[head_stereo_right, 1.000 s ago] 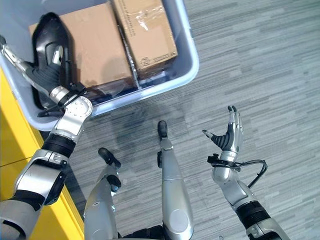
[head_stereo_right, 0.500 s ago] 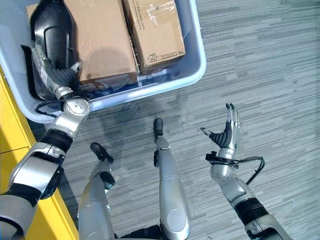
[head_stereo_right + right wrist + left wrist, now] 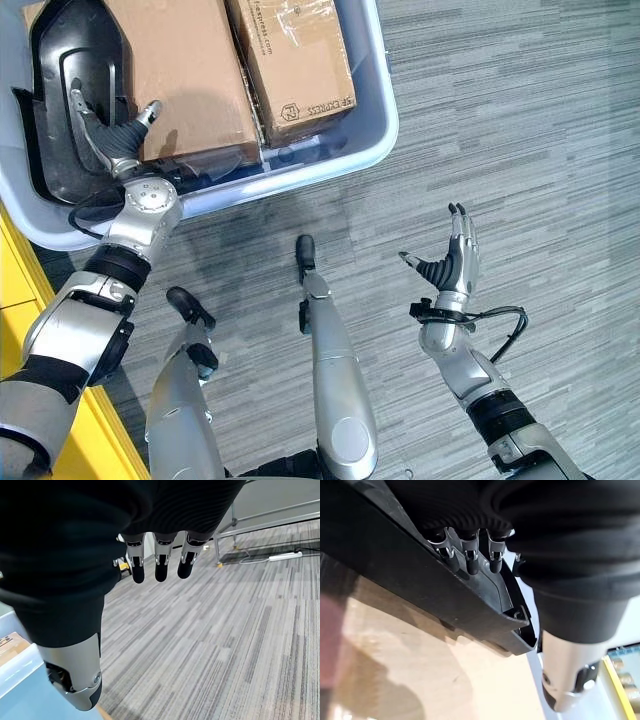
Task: Move parts from the plastic box to the shelf.
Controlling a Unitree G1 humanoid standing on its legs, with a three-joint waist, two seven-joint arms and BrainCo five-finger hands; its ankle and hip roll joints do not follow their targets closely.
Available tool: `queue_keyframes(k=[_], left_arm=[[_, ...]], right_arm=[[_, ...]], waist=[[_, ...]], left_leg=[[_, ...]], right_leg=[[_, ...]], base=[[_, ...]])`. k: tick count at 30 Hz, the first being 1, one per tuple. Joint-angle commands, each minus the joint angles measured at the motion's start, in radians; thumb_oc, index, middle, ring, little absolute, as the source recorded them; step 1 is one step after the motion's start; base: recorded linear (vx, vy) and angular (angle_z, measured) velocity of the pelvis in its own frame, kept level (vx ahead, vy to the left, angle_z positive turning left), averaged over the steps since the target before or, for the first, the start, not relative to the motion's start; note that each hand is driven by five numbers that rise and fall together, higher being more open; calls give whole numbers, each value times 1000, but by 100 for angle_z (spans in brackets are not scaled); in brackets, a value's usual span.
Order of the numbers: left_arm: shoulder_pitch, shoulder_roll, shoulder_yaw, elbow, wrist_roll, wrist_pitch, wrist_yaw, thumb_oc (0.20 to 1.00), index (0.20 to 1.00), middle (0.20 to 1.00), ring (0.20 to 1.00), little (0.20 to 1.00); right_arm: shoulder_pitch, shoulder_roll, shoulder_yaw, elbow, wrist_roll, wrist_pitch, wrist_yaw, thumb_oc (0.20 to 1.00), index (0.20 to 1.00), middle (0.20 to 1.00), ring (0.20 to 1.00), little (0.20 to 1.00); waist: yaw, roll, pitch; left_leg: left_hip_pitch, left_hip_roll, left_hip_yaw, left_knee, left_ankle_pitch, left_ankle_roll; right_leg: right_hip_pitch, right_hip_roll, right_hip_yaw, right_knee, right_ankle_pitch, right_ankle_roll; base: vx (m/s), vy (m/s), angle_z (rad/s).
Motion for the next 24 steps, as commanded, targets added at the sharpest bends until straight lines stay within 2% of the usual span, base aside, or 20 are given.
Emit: queue_keyframes(k=[1, 7, 15, 17, 21, 22, 24], left_arm=[[103, -60, 35, 74, -166, -30, -174, 1000, 1000, 1000, 1000, 1000], [66, -101, -38, 16, -133, -49, -228, 1000, 1000, 1000, 1000, 1000], [53, -164, -104, -35, -132, -35, -289, 1000, 1000, 1000, 1000, 1000], [56, -185, -112, -48, -129, -22, -276, 1000, 1000, 1000, 1000, 1000], [63, -191, -113, -65, -93, -22, -180, 1000, 1000, 1000, 1000, 1000], [62, -184, -110, -65, -31, -25, -131, 1000, 1000, 1000, 1000, 1000], [34, -139, -103, -84, 183, -45, 67, 1000, 1000, 1000, 1000, 1000]], right_arm=[[-24, -9, -4, -4, 30, 16, -10, 1000, 1000, 1000, 1000, 1000], [-36, -22, -3, -34, 34, 43, 17, 1000, 1000, 1000, 1000, 1000], [-38, -23, -7, -39, 29, 50, 27, 1000, 1000, 1000, 1000, 1000], [-35, -22, -10, -42, 21, 49, 30, 1000, 1000, 1000, 1000, 1000], [-27, -31, -13, -64, 18, 48, 32, 1000, 1000, 1000, 1000, 1000], [-27, -30, -11, -65, 14, 43, 30, 1000, 1000, 1000, 1000, 1000], [-18, -36, -8, -69, 19, 21, 26, 1000, 1000, 1000, 1000, 1000]], waist=[[-12, -61, -21], [-34, -70, -21], [-54, -68, -21], [-60, -70, -21], [-62, -73, -21], [-62, -73, -21], [-58, -70, -21]], left_leg=[[-98, 2, -30, 194, -156, 7], [-82, 11, -10, 185, -149, 8], [-67, 15, 11, 183, -150, 11], [-63, 17, 16, 179, -147, 11], [-61, 19, 18, 178, -146, 10], [-60, 19, 18, 181, -148, 9], [-60, 21, 18, 185, -149, 9]], right_leg=[[33, 13, -78, -10, -81, 19], [40, 23, -67, -7, -82, 12], [46, 28, -56, -9, -82, 9], [46, 31, -50, -10, -80, 8], [47, 35, -48, -13, -80, 6], [47, 37, -46, -10, -83, 5], [49, 35, -45, -9, -88, 2]], base=[[0, -33, 2], [4, 6, -1], [8, 9, -5], [0, 0, 0], [8, -22, -5], [0, -34, -5], [-2, -30, -4]])
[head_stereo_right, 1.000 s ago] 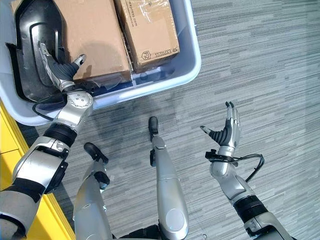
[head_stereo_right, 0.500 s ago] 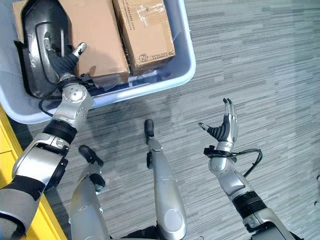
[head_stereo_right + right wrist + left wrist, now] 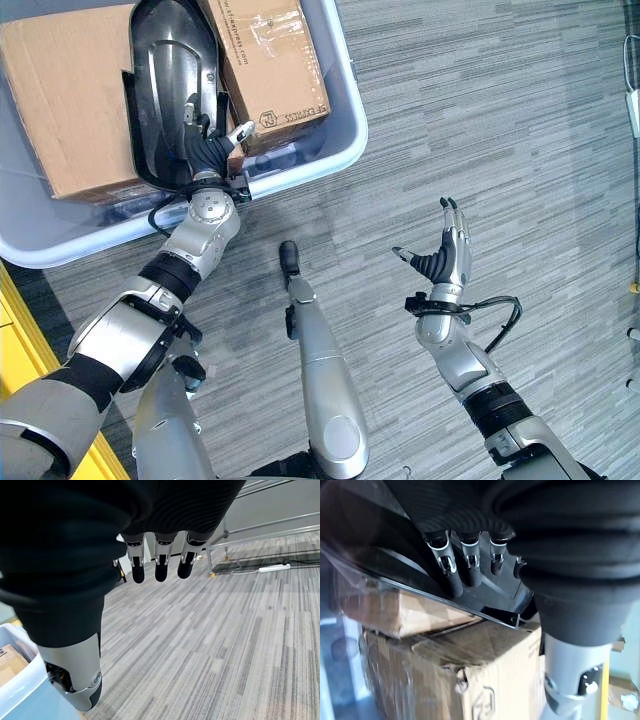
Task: Move parts from the plastic box to the shelf.
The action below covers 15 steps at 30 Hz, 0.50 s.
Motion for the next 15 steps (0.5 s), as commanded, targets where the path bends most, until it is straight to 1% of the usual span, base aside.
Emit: queue_keyframes(k=[1, 2, 3, 4, 5, 8, 10, 12, 15], left_arm=[[6, 69, 53, -55, 282, -46, 281, 1000, 1000, 1000, 1000, 1000], [-11, 116, 63, -97, 397, -82, 370, 1000, 1000, 1000, 1000, 1000], [-10, 120, 63, -106, 411, -83, 383, 1000, 1000, 1000, 1000, 1000], [-9, 143, 66, -146, 490, -95, 442, 1000, 1000, 1000, 1000, 1000], [-6, 147, 67, -155, 501, -99, 448, 1000, 1000, 1000, 1000, 1000], [13, 165, 92, -215, 615, -136, 521, 1000, 1000, 1000, 1000, 1000], [40, 192, 121, -308, 702, -148, 577, 1000, 1000, 1000, 1000, 1000], [56, 211, 139, -385, 761, -157, 593, 1000, 1000, 1000, 1000, 1000], [59, 224, 141, -430, 771, -172, 579, 1000, 1000, 1000, 1000, 1000]], right_arm=[[20, -37, -24, -27, 2, -43, -23, 1000, 1000, 1000, 1000, 1000], [40, -38, -21, -16, 4, -56, -46, 1000, 1000, 1000, 1000, 1000], [43, -37, -21, -13, 1, -59, -50, 1000, 1000, 1000, 1000, 1000], [60, -33, -24, -8, -2, -68, -65, 1000, 1000, 1000, 1000, 1000], [65, -32, -24, -6, -3, -70, -72, 1000, 1000, 1000, 1000, 1000], [90, -26, -23, -4, -17, -83, -101, 1000, 1000, 1000, 1000, 1000], [117, -23, -23, -10, -27, -88, -127, 1000, 1000, 1000, 1000, 1000], [130, -21, -24, -13, -36, -89, -140, 1000, 1000, 1000, 1000, 1000], [138, -20, -23, -21, -45, -81, -148, 1000, 1000, 1000, 1000, 1000]], waist=[[-2, -10, 16], [12, 5, 16], [14, 7, 16], [28, 17, 16], [32, 20, 16], [50, 31, 16], [66, 41, 16], [77, 49, 16], [82, 53, 16]], left_leg=[[-84, 18, -23, 186, -141, 10], [-80, 10, -27, 180, -141, 11], [-80, 9, -29, 180, -142, 12], [-76, 1, -35, 171, -140, 14], [-74, -1, -36, 167, -139, 14], [-68, -11, -43, 150, -136, 14], [-60, -22, -53, 136, -134, 16], [-57, -28, -58, 129, -132, 17], [-52, -33, -61, 123, -131, 18]], right_leg=[[46, 23, -79, 8, -105, 8], [50, 16, -83, 7, -109, 7], [51, 15, -84, 7, -109, 7], [56, 7, -94, 2, -106, 10], [58, 5, -97, 1, -105, 10], [66, -4, -110, -5, -106, 15], [78, -11, -120, -8, -112, 16], [83, -15, -127, -8, -115, 16], [87, -18, -130, -9, -116, 18]], base=[[-6, -36, -4], [-7, -32, -5], [-19, -51, -7], [-15, -36, -4], [-18, -40, 0], [-15, -22, 10], [-15, -16, 20], [-8, -4, 20], [-2, 1, 3]])
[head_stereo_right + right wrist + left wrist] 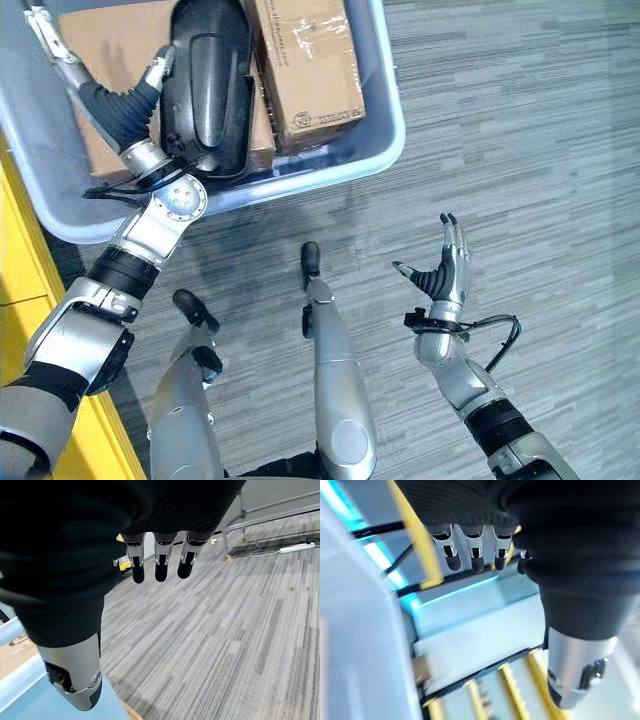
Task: Move parts from the plastic box to the shelf.
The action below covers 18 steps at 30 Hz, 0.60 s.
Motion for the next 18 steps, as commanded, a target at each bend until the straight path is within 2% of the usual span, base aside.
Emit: queue_keyframes(k=[1, 4, 6, 8, 11, 18], left_arm=[[-2, 25, 56, -85, 76, -54, -13, 1000, 1000, 1000, 1000, 1000], [18, 36, 59, -160, 19, -14, -66, 1000, 1000, 1000, 1000, 1000], [19, 36, 56, -163, 5, 7, -92, 1000, 1000, 1000, 1000, 1000], [20, 39, 41, -148, -28, 55, -130, 1000, 1000, 1000, 1000, 1000], [30, 38, 30, -97, -107, 87, -186, 1000, 1000, 1000, 1000, 1000], [-8, 16, -4, 99, -288, 104, -280, 1000, 1000, 1000, 1000, 1000]], right_arm=[[47, -22, -47, -29, -27, -18, -60, 1000, 1000, 1000, 1000, 1000], [48, -25, -58, -53, -37, 14, -43, 1000, 1000, 1000, 1000, 1000], [43, -25, -61, -55, -34, 23, -36, 1000, 1000, 1000, 1000, 1000], [40, -25, -68, -53, -30, 24, -21, 1000, 1000, 1000, 1000, 1000], [40, -26, -76, -48, -31, 11, -4, 1000, 1000, 1000, 1000, 1000], [9, -32, -71, -12, -15, -2, 19, 1000, 1000, 1000, 1000, 1000]], waist=[[-24, 15, -1], [-19, 27, -1], [-18, 30, -1], [-19, 31, -1], [-24, 30, -1], [-38, 22, -1]], left_leg=[[-76, 6, -42, 172, -168, 8], [-73, -1, -46, 166, -164, 9], [-73, -3, -46, 166, -163, 8], [-73, -3, -46, 166, -160, 7], [-76, 2, -42, 167, -156, 5], [-97, 18, -34, 188, -156, 2]], right_leg=[[77, 16, -117, -31, -116, 17], [81, 13, -117, -27, -120, 20], [81, 13, -118, -26, -121, 20], [80, 12, -119, -23, -120, 21], [75, 12, -117, -23, -117, 23], [53, 15, -109, -11, -116, 21]], base=[[0, 0, 0], [-2, 32, 1], [-1, 23, 0], [0, 0, 0], [-4, 31, 0], [-1, 12, 0]])
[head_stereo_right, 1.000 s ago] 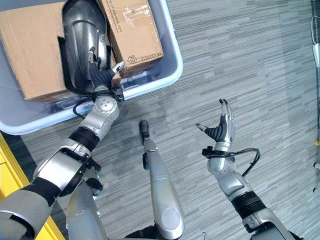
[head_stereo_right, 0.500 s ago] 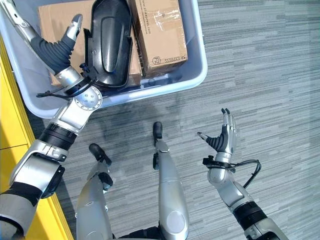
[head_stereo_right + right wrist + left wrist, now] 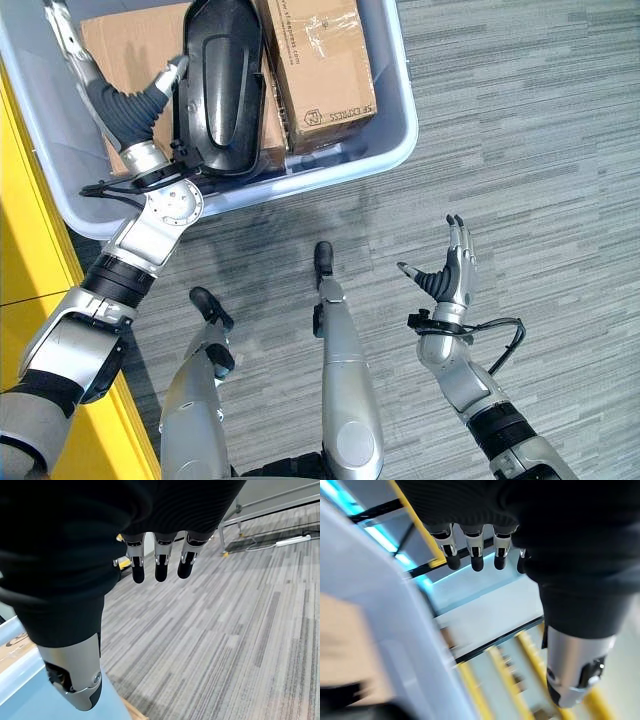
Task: Move parts from the plastic box to the shelf.
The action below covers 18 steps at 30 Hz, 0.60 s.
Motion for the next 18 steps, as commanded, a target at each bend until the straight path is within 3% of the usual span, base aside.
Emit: queue_keyframes(k=[1, 8, 18], left_arm=[[-39, 22, 29, 41, -83, -14, -37, 1000, 1000, 1000, 1000, 1000], [-52, -18, 67, 177, -302, -13, -26, 1000, 1000, 1000, 1000, 1000], [-129, 3, 86, 358, -382, 64, -71, 1000, 1000, 1000, 1000, 1000]], right_arm=[[13, -33, -42, -5, -15, -26, -3, 1000, 1000, 1000, 1000, 1000], [-16, -27, -24, 19, -8, -19, 3, 1000, 1000, 1000, 1000, 1000], [-69, -18, 21, 69, 34, -18, -15, 1000, 1000, 1000, 1000, 1000]], waist=[[-23, -29, -10], [-38, -46, -10], [-56, -71, -10]], left_leg=[[-97, 25, -35, 194, -159, 1], [-108, 34, -36, 212, -164, -4], [-133, 51, -35, 240, -169, -11]], right_leg=[[58, 21, -110, -13, -109, 12], [47, 32, -101, -9, -107, 8], [25, 42, -95, -6, -101, 1]], base=[[0, 0, 0], [11, -7, -4], [0, 0, 0]])
